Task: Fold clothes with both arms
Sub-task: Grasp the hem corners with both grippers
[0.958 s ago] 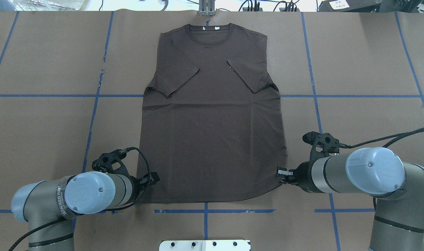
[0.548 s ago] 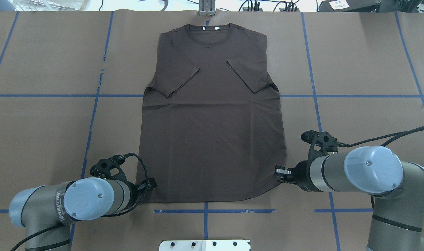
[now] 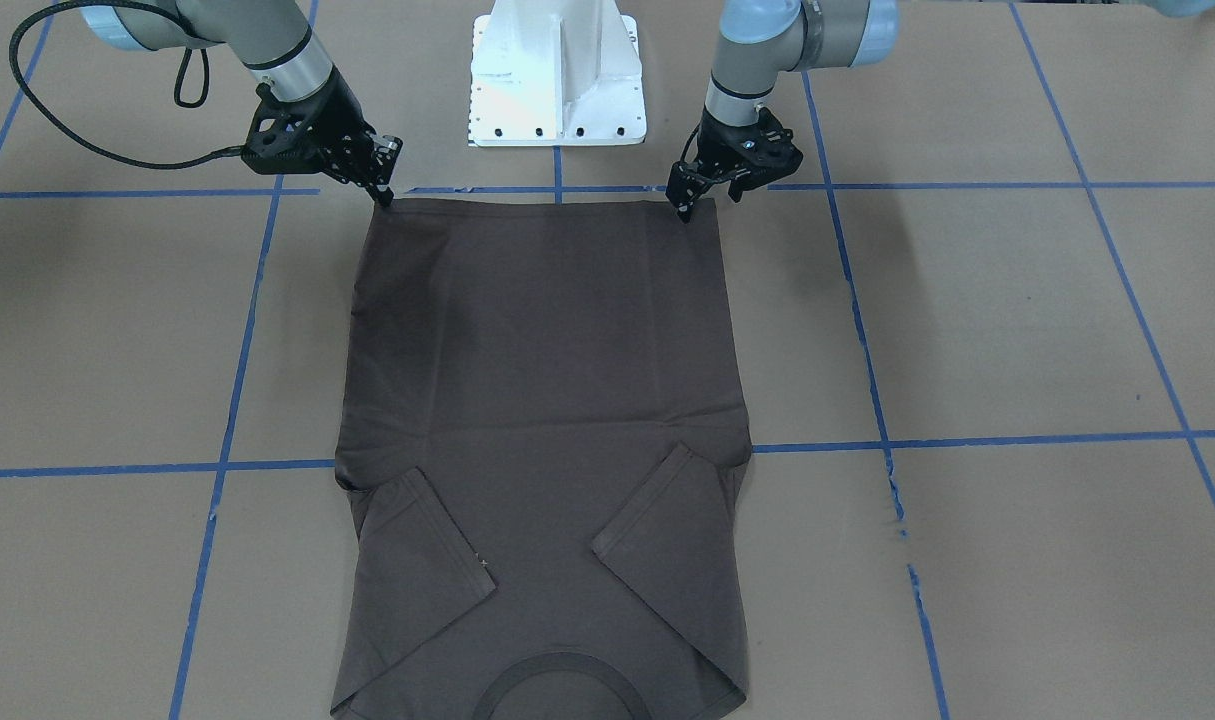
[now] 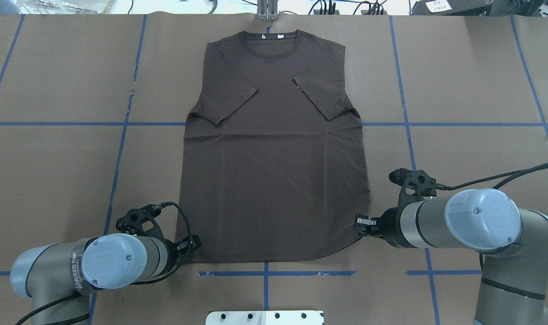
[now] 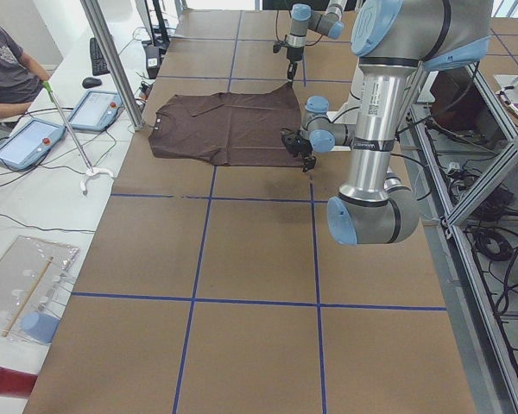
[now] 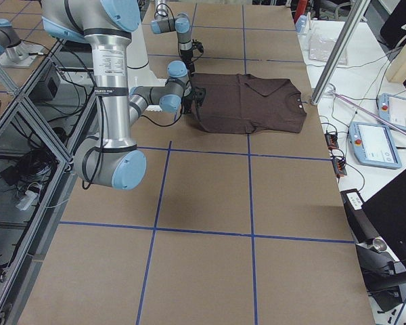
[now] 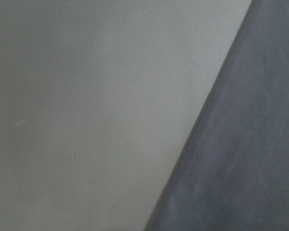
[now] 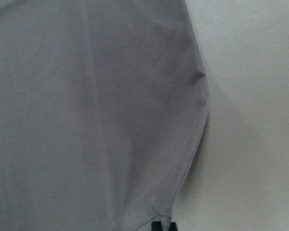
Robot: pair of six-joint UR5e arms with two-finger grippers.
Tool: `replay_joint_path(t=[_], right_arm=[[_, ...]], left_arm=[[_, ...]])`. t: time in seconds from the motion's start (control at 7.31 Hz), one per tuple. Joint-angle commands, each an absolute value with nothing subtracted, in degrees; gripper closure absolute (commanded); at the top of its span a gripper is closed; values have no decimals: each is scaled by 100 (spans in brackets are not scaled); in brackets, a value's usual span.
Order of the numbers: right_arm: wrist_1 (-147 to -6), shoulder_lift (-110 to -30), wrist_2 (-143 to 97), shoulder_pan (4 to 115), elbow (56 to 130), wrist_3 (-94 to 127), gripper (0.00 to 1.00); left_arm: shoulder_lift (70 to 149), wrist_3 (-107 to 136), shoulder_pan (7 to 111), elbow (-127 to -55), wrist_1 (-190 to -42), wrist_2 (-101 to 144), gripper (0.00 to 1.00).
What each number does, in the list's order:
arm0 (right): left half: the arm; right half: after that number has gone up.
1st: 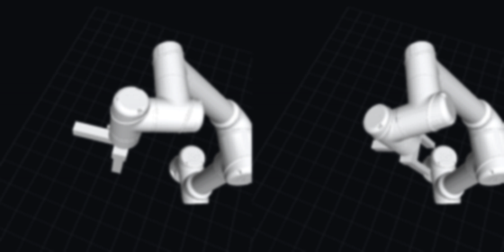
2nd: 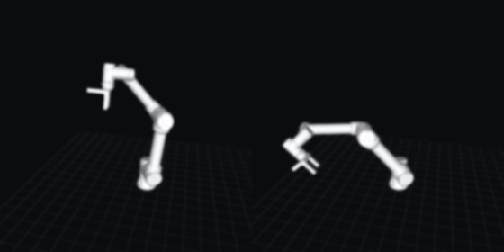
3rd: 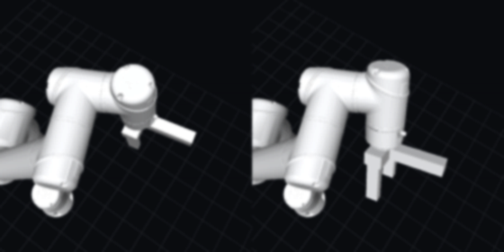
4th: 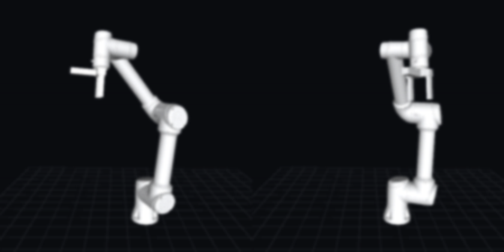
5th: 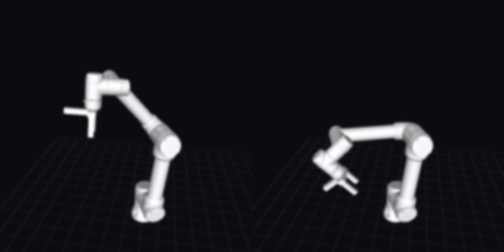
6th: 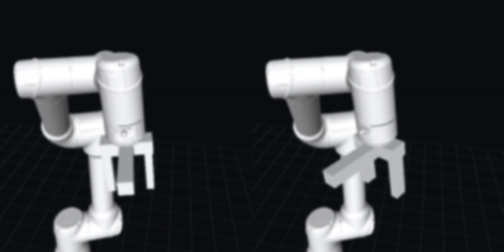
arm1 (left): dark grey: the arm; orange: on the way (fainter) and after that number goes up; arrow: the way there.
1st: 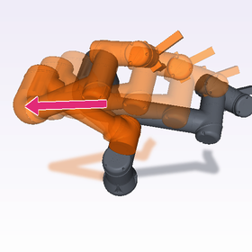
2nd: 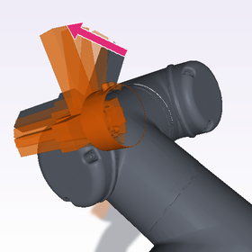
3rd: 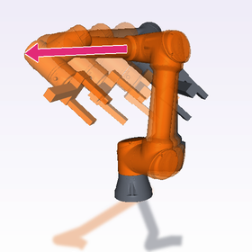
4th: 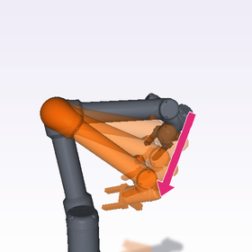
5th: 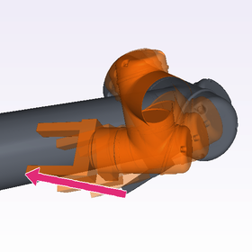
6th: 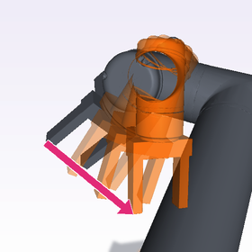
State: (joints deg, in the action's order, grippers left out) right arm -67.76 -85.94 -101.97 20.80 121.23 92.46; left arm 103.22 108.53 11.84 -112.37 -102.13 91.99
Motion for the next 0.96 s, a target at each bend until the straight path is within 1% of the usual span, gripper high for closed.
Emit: replay_joint_path(t=[0.0,0.14,0.27,0.41,0.68,0.82], right_arm=[[-6776,-8596,-10204,2083,12138,9246,100],[-6776,-8596,-10204,2083,12138,9246,100],[-6776,-8596,-10204,2083,12129,9246,100],[-6776,-8596,-10204,2083,12120,9246,100],[-6776,-8613,-10204,2092,12120,9246,100],[-6776,-8622,-10213,2092,12120,9246,100]], left_arm=[[10327,10934,1151,-11241,-10204,9202,37],[10336,10934,1151,-11250,-10204,9202,52],[10336,10934,1151,-11250,-10204,9202,65],[10345,10934,1151,-11259,-10161,9202,75],[10371,10934,1125,-11355,-10003,9211,82],[10371,10934,1125,-11460,-9880,9220,82]])
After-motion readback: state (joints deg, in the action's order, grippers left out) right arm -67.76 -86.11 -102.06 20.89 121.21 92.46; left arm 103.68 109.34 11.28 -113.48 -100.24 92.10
